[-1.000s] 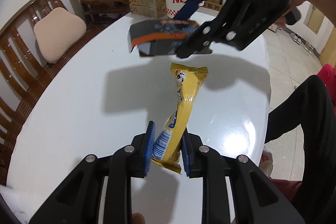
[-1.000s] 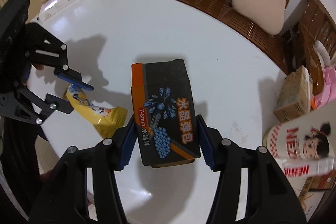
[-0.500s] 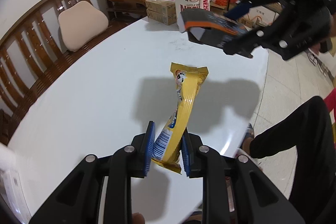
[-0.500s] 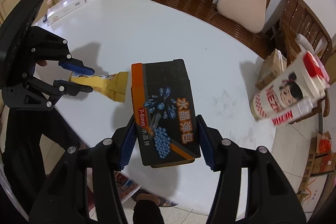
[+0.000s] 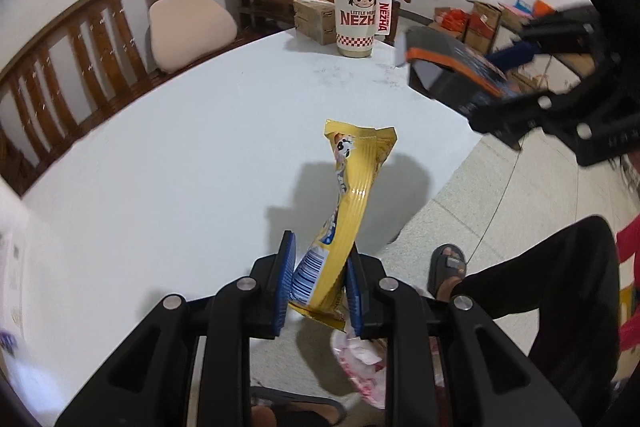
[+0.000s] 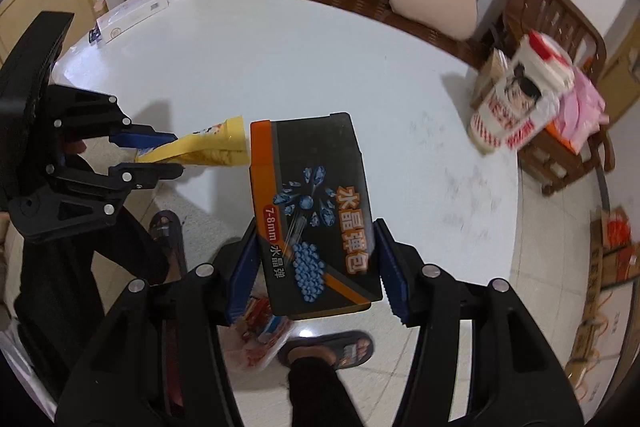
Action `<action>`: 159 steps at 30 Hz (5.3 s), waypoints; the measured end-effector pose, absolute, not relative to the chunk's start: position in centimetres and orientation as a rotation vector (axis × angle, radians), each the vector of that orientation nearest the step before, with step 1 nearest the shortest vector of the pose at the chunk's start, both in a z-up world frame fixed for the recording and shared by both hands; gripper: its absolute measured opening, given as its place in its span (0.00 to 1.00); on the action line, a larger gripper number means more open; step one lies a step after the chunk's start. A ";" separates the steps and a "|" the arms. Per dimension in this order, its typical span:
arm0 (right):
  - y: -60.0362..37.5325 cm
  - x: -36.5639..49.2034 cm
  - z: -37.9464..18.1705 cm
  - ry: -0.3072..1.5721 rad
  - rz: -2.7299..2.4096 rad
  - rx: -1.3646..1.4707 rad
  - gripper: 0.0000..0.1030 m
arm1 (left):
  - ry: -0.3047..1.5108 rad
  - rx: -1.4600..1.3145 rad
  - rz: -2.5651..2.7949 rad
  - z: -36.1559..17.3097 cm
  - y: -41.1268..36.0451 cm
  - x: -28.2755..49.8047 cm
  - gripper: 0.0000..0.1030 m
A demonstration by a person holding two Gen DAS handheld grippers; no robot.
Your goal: Collect trash
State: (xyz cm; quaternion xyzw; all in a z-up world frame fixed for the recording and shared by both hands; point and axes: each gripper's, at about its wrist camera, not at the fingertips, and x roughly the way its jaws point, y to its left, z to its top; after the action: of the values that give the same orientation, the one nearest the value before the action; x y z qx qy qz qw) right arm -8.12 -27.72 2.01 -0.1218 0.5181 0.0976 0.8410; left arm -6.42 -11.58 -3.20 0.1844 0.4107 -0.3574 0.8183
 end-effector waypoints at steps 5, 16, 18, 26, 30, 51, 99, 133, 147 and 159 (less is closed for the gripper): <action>-27.5 -10.9 1.5 1.106 0.176 -0.203 0.52 | 0.888 0.330 -0.701 -3.3 -10.9 -8.6 0.23; -26.9 -16.7 -1.1 1.142 0.109 -0.112 0.52 | 0.943 0.225 -0.633 -5.6 -10.3 -13.9 0.23; -26.8 -17.5 -1.8 1.144 0.095 -0.101 0.52 | 0.953 0.215 -0.624 -6.3 -10.5 -14.8 0.23; -26.6 -19.3 -5.9 1.183 0.038 -0.048 0.52 | 1.002 0.161 -0.567 -9.7 -10.9 -17.2 0.23; -26.4 -19.5 -9.5 1.226 0.018 -0.011 0.52 | 1.073 0.133 -0.531 -12.8 -11.1 -17.7 0.23; -26.2 -17.6 -26.9 1.476 -0.046 0.128 0.52 | 1.386 0.143 -0.377 -28.5 -12.5 -15.4 0.23; -28.1 -17.8 -25.0 1.462 -0.108 0.205 0.85 | 1.333 0.140 -0.250 -25.8 -9.0 -13.5 0.91; -22.3 -9.5 1.0 0.931 -0.048 0.095 0.91 | 0.789 0.043 -0.178 0.0 -2.8 -6.8 0.92; -20.3 -12.0 5.3 0.738 -0.096 0.014 0.93 | 0.687 0.026 -0.156 3.8 -1.2 -8.5 0.92; -20.4 -13.6 6.7 0.660 -0.142 -0.028 0.94 | 0.671 0.011 -0.151 5.0 -0.7 -8.5 0.92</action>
State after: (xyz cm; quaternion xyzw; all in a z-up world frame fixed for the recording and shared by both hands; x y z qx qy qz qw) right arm -13.60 -20.38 6.71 -0.0139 0.3236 -0.0699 0.9435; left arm -8.49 -0.74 5.02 0.0053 0.3290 -0.0741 0.9414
